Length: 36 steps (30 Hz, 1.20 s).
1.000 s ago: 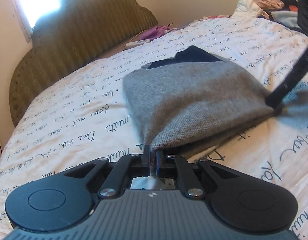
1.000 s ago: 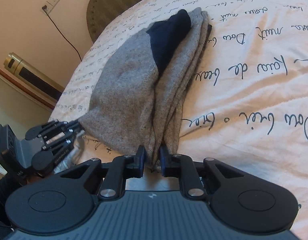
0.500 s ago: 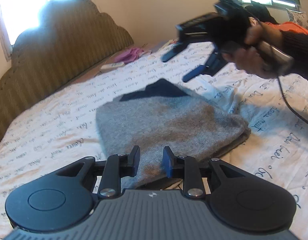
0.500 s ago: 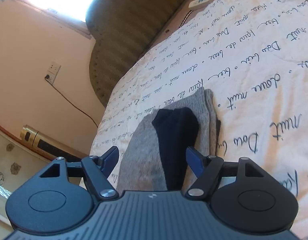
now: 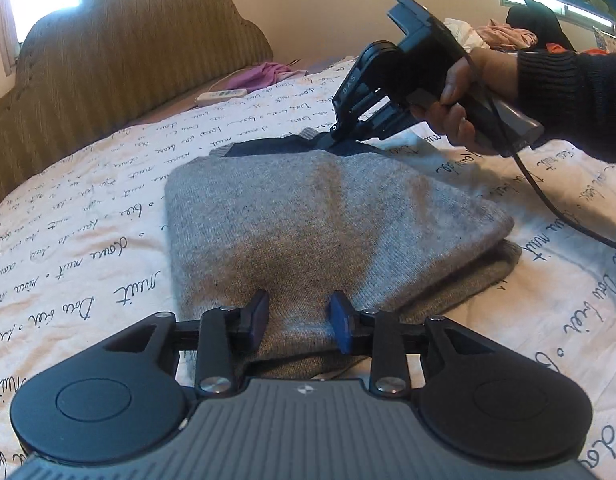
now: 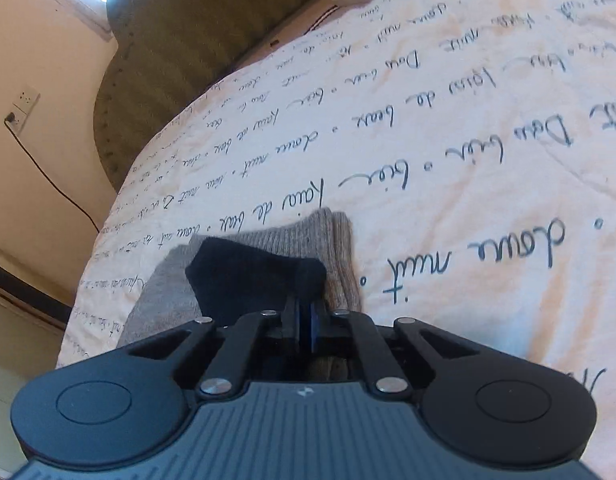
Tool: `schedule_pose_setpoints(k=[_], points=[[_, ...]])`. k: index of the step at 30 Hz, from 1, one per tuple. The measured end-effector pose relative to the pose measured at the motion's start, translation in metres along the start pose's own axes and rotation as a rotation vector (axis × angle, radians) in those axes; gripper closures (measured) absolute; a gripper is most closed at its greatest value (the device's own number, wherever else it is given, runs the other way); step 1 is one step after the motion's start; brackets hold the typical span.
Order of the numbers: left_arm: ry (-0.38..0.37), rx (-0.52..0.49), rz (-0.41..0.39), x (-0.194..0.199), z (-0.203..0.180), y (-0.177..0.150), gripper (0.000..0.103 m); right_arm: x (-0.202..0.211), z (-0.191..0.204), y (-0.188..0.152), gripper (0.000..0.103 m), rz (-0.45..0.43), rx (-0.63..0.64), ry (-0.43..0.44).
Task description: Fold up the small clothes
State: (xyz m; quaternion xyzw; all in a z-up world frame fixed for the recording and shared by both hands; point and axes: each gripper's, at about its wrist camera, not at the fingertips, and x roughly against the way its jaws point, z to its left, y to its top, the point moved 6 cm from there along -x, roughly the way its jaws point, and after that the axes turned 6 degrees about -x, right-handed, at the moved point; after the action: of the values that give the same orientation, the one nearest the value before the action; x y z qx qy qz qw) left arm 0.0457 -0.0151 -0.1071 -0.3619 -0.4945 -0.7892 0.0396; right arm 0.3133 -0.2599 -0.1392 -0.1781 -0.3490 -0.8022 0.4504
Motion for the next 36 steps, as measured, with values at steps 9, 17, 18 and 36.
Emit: schedule_pose_setpoints(k=[9, 17, 18, 36], points=[[-0.005, 0.245, -0.163, 0.026, 0.063, 0.063, 0.024, 0.060, 0.043, -0.018, 0.088, -0.161, 0.016, 0.106], [0.023, 0.244, 0.083, -0.112, 0.069, 0.083, 0.028, -0.027, 0.039, -0.019, 0.086, -0.005, -0.088, -0.023], [0.024, 0.245, 0.062, -0.110, 0.068, 0.079, 0.028, -0.025, 0.033, -0.018, 0.087, -0.016, -0.130, 0.007], [0.003, 0.213, -0.005, -0.032, 0.032, 0.055, 0.028, 0.052, 0.078, -0.077, 0.071, -0.160, 0.089, -0.078]])
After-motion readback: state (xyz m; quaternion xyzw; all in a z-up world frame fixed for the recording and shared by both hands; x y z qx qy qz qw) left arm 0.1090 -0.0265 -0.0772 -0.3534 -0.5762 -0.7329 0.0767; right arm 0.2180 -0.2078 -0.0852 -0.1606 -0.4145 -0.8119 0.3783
